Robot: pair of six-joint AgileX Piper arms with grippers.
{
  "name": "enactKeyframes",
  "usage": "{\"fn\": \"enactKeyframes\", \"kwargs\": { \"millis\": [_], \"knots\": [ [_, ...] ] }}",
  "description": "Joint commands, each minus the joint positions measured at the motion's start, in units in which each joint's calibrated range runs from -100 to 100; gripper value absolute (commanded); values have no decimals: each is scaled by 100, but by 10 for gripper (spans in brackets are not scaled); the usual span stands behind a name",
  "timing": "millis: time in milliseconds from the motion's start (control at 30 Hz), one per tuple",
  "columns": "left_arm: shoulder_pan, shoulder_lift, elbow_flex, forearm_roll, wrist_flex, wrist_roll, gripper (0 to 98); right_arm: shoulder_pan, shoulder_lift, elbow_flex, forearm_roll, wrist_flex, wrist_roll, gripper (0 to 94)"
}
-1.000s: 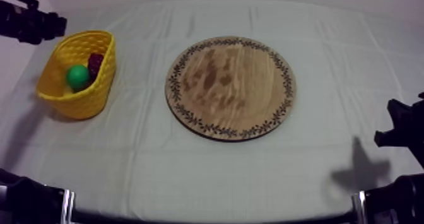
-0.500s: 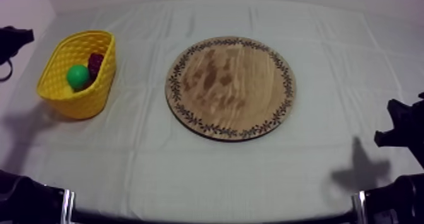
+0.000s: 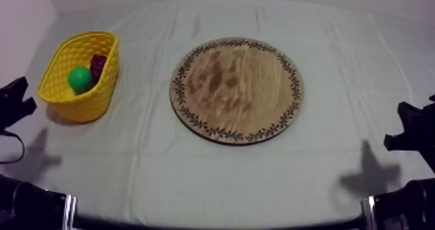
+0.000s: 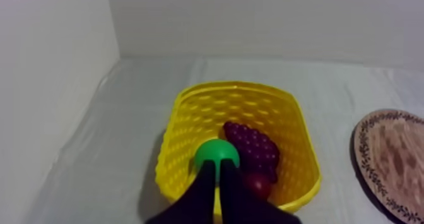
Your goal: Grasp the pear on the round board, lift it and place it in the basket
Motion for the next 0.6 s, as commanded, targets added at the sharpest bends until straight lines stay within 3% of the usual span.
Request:
{"fn": "enactKeyframes", "kwargs": {
  "millis": [0, 200, 433, 567],
  "knots": [
    [-4, -457, 448, -11, -208, 10, 0, -1, 1, 5, 1, 4, 3, 5],
    [-34, -889, 818, 135, -284, -25, 0, -1, 1, 5, 1, 4, 4, 5],
    [-23, -1352, 1030, 704, -75, -571, 0, -1, 1, 5, 1, 4, 4, 5],
    [-38, -1491, 1053, 885, 108, -704, 0, -2, 1, 5, 1, 4, 0, 5]
  ]
}}
